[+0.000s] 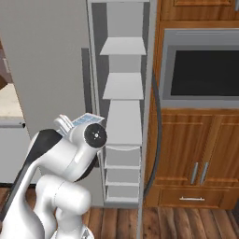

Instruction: The ice cube tray has been filled with water. Take the tray and place it in the freezer to make ice. Close the freezer door after placing the tray.

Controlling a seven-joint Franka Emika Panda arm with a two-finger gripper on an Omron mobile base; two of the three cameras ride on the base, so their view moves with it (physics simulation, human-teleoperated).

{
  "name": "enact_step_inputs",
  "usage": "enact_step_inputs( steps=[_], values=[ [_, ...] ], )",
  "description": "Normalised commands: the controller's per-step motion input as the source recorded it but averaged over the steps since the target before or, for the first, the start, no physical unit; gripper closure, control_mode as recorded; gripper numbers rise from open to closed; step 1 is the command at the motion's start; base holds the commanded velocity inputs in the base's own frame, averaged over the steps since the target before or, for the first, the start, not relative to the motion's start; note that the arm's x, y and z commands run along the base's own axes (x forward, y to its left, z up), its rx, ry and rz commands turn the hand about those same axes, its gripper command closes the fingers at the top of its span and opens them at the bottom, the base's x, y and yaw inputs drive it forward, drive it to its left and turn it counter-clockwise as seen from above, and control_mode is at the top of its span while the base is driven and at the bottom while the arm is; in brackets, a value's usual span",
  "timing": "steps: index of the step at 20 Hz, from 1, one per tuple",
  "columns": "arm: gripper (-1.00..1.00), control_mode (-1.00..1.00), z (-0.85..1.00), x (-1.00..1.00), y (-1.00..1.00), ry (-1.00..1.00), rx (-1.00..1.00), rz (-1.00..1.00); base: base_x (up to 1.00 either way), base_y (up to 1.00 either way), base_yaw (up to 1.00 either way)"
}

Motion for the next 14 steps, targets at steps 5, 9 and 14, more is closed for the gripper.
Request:
enact_step_inputs(
  steps=[5, 9, 14],
  values=[
    [1.0, 1.0, 0.0, 0.0, 0.0, 0.0, 0.0, 0.0, 0.11, -0.14, -0.08],
    [1.0, 1.0, 0.0, 0.0, 0.0, 0.0, 0.0, 0.0, 0.32, 0.0, -0.02],
    [1.0, 1.0, 0.0, 0.0, 0.0, 0.0, 0.0, 0.0, 0.37, 0.0, -0.01]
  ],
)
